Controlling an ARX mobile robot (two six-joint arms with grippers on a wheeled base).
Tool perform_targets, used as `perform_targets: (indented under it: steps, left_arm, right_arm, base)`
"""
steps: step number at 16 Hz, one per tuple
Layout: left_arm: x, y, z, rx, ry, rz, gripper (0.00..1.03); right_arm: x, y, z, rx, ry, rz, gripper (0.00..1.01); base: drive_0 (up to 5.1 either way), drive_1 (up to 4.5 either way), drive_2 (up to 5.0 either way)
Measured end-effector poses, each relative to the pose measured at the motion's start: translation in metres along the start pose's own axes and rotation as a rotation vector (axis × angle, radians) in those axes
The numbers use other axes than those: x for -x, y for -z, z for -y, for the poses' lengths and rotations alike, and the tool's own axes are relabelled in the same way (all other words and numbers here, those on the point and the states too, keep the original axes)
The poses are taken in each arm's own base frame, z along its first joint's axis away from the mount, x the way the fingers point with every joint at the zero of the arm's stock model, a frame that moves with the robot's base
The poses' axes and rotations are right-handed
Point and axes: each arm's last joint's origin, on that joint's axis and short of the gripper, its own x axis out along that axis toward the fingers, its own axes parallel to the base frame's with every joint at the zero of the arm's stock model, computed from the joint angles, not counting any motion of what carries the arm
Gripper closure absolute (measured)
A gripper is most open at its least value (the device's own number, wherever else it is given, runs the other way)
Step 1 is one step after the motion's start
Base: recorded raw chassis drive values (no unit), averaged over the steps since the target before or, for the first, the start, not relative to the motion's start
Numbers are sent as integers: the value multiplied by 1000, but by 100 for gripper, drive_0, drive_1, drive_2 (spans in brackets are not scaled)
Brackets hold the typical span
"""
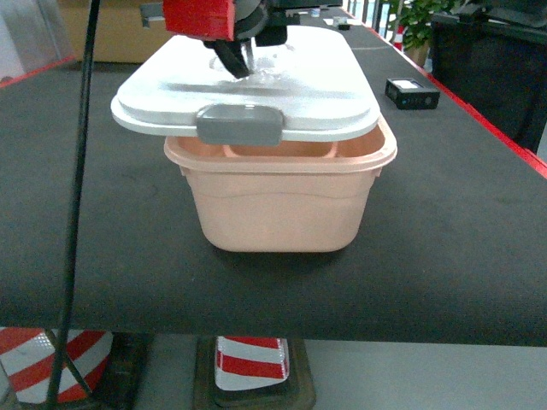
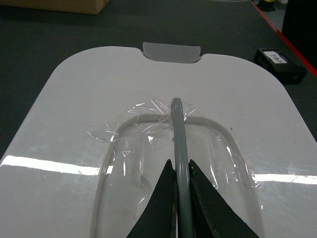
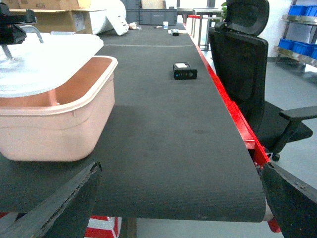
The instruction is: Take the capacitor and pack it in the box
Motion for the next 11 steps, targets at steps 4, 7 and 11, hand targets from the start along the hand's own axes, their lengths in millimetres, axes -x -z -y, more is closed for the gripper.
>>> perform_targets:
  steps: [4, 7, 11]
  left_arm:
    - [-1, 4, 18, 7, 6, -23, 101]
    - [-10, 9, 23, 4, -25, -54, 101]
    - [-8, 9, 25, -1, -23, -76, 101]
  right_arm:
    - [0, 0, 0, 0, 0, 0, 3]
    - [0, 0, 0, 0, 0, 0, 3]
    - [0, 0, 0, 0, 0, 0, 3]
  base:
    - [0, 0, 0]
    - [0, 0, 0]
    - [0, 0, 0]
